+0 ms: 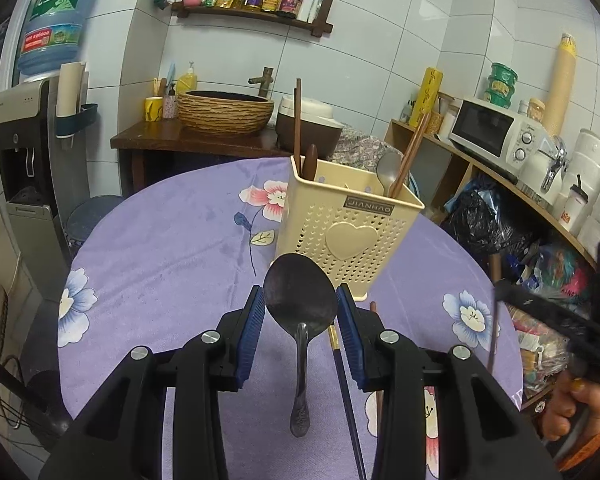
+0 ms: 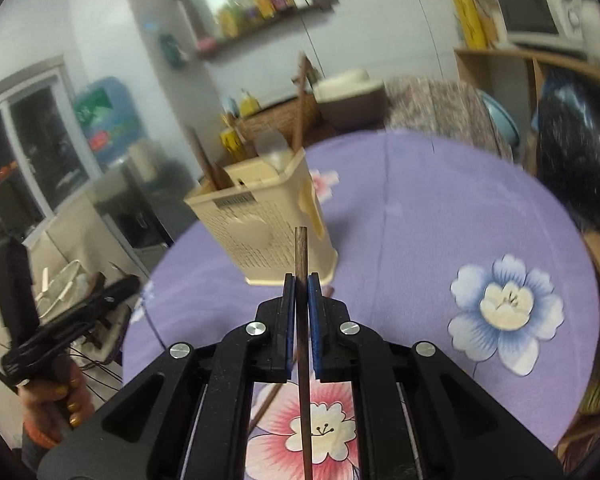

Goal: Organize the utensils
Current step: 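Carry the metal spoon and chopstick over the beige holder and lower them inside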

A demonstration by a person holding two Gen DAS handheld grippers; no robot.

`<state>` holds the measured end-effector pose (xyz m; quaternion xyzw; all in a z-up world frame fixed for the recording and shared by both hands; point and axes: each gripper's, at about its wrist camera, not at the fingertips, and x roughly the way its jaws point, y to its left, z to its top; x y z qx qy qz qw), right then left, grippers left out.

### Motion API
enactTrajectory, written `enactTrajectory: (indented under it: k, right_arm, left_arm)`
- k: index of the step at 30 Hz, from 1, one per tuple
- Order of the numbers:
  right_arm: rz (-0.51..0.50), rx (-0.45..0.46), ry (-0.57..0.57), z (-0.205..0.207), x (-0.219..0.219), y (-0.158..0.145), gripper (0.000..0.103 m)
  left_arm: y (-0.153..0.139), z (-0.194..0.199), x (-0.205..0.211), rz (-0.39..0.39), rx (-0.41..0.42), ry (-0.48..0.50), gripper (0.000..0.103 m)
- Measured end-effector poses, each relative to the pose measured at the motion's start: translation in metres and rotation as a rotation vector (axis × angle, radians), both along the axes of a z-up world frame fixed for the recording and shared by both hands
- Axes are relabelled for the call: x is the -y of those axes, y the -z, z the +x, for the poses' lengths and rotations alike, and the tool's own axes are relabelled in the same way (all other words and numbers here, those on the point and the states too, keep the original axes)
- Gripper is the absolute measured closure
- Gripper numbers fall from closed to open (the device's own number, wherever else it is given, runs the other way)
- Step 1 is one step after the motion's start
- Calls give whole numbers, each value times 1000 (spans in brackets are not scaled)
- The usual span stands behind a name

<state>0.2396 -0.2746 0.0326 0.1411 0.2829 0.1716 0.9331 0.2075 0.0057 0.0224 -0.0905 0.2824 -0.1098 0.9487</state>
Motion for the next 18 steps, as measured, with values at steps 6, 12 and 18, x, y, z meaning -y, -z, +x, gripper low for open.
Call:
enactTrajectory:
  k: [6,12,18]
  right_arm:
    - [-19,107,-18,-22,0,-37,96]
    - [-20,134,-24,-26,1,-46,96]
    - [-33,156,-38,-29,-1,-55,96]
  left_arm:
    - [-6,0,-1,-16,11,2,66]
    - [-8,1,2,-12,16,7,66]
    - [-9,1,3,-15,24,11,66]
